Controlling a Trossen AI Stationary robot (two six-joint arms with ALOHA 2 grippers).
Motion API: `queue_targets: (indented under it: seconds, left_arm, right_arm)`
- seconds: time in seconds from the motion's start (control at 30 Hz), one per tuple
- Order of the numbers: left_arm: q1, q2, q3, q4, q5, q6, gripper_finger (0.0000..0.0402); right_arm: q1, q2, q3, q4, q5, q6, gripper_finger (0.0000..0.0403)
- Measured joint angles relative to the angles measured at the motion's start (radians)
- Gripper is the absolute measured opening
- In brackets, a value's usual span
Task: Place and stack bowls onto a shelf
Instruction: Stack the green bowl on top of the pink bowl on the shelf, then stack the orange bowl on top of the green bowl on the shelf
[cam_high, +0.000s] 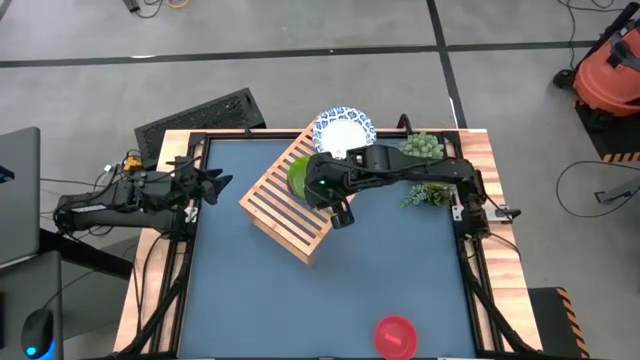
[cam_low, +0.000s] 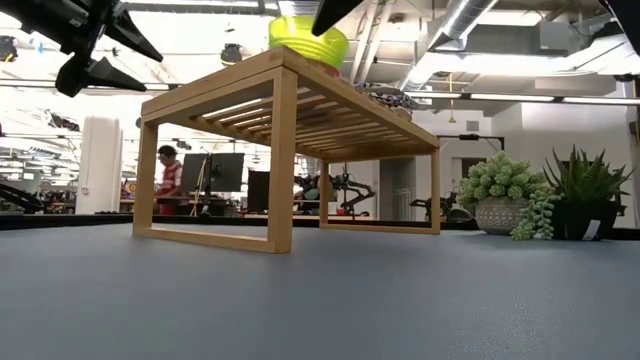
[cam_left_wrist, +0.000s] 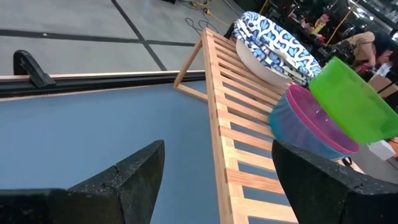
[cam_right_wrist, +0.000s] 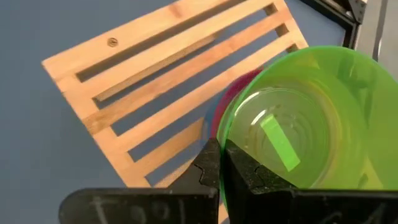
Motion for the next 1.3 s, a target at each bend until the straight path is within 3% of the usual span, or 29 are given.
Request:
queue_targets:
  seconds: [0.23, 0.93, 1.3]
  left_arm:
    - [0.000, 0.000, 0.000, 0.001, -0.004, -0.003, 0.0281]
    - [0.000, 0.000, 0.000, -0.001, -0.022, 0.015, 0.0281]
    - [0.000, 0.000, 0.000, -0.001, -0.021, 0.009, 0.0281]
  right_arm:
    - [-0.015, 0.000, 0.000, 0.004, 0.009, -0.024, 0.0065]
    - [-0.025, 0.000, 0.000, 0.031, -0.001, -0.051, 0.0078]
    - [-0.028, 0.000, 0.000, 0.044, 0.030, -0.032, 0.0172]
